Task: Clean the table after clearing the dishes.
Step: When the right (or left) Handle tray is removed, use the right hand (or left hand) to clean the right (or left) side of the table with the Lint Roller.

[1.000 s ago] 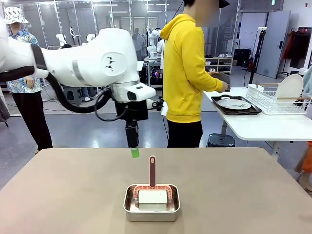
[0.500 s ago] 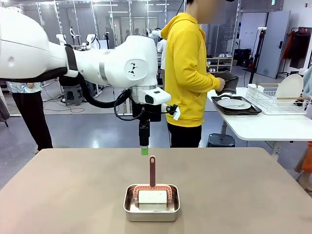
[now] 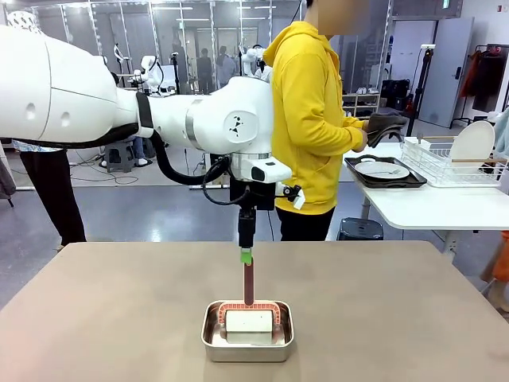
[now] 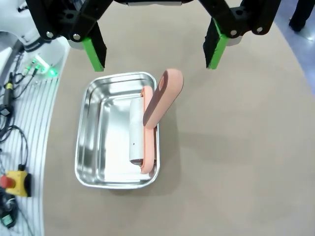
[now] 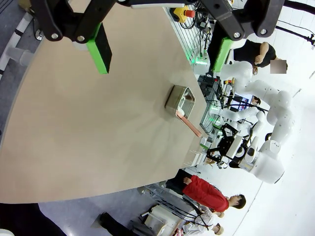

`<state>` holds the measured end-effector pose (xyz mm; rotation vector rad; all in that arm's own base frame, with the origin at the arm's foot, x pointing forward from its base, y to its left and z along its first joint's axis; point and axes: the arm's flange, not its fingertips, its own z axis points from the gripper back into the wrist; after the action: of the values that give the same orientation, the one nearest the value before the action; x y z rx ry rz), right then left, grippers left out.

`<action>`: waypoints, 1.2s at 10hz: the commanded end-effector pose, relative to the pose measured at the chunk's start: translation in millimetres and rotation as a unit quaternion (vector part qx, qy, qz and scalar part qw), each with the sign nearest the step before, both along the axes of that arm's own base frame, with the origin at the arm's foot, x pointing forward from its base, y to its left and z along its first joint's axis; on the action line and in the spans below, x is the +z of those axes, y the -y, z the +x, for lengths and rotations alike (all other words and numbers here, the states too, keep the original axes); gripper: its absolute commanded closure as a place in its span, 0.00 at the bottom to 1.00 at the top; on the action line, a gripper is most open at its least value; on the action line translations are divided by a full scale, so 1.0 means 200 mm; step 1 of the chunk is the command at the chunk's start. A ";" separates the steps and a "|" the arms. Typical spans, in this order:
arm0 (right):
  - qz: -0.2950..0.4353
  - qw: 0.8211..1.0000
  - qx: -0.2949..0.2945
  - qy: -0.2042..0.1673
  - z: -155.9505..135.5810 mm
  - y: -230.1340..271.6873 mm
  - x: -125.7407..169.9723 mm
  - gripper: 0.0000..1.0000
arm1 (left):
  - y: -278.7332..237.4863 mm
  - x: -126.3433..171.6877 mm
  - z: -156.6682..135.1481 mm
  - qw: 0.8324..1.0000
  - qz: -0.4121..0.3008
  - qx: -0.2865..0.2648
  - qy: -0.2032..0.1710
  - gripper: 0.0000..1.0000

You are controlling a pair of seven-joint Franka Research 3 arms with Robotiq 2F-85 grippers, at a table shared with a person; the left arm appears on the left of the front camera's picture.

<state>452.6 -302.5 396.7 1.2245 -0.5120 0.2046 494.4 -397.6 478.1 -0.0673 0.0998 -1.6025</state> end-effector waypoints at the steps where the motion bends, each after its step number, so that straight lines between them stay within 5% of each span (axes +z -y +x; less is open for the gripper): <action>1: 0.003 1.000 -0.002 0.005 -0.02 -0.02 0.01 0.00 | 0.01 -0.03 0.00 1.000 0.016 0.002 0.022 0.00; 12: 0.003 1.000 -0.002 0.005 -0.02 -0.02 0.01 0.00 | 0.03 -0.31 -0.04 0.999 -0.002 0.016 -0.027 0.00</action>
<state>452.6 -302.5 396.7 1.2245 -0.5120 0.2046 493.5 -409.1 419.4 -0.0916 0.1579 -1.5941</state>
